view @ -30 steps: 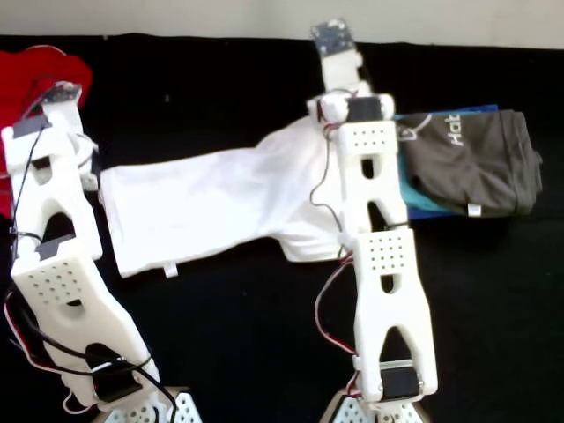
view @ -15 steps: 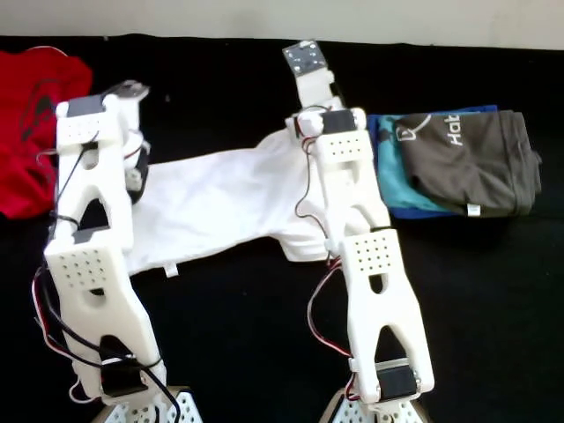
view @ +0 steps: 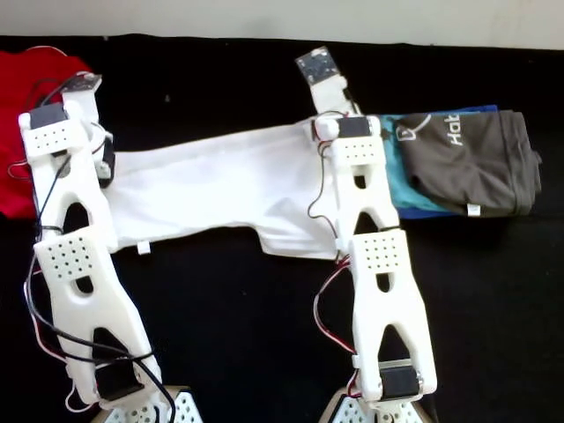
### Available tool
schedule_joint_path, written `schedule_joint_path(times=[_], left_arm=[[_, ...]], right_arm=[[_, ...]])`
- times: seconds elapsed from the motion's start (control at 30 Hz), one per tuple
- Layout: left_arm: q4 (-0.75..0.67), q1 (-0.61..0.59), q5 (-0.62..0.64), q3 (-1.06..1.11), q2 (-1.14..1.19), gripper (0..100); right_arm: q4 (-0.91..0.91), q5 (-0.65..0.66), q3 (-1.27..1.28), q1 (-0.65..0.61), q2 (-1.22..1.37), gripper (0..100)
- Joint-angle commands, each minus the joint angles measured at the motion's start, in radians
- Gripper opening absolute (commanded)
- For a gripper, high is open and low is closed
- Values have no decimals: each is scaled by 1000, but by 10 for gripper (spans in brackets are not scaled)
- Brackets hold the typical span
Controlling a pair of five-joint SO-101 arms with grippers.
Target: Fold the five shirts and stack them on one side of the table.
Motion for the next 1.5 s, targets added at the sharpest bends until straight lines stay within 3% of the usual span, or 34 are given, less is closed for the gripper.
schedule_joint_path(times=[0.0,0.13,0.27,0.37,0.5,0.77,1.0,1.17,1.47], left_arm=[[120,-16,-8,-186,8,9],[279,27,-5,-351,10,9],[295,44,-2,-363,-74,9],[295,54,-2,-165,-245,9],[278,73,-6,255,-504,9],[-74,73,32,998,-809,9],[-439,68,32,1477,-995,9],[-571,68,31,1684,-1084,9],[-761,68,35,1874,-1218,11]], right_arm=[[87,15,-117,-1,-61,52],[211,15,-271,-18,-105,52],[312,15,-292,-31,-197,52],[403,14,-292,-61,-277,52],[526,14,-292,-110,-392,53],[657,15,-292,-173,-556,54],[661,-20,-216,-197,-684,52],[659,-140,105,-211,-903,52],[634,-160,808,-226,-1109,51]])
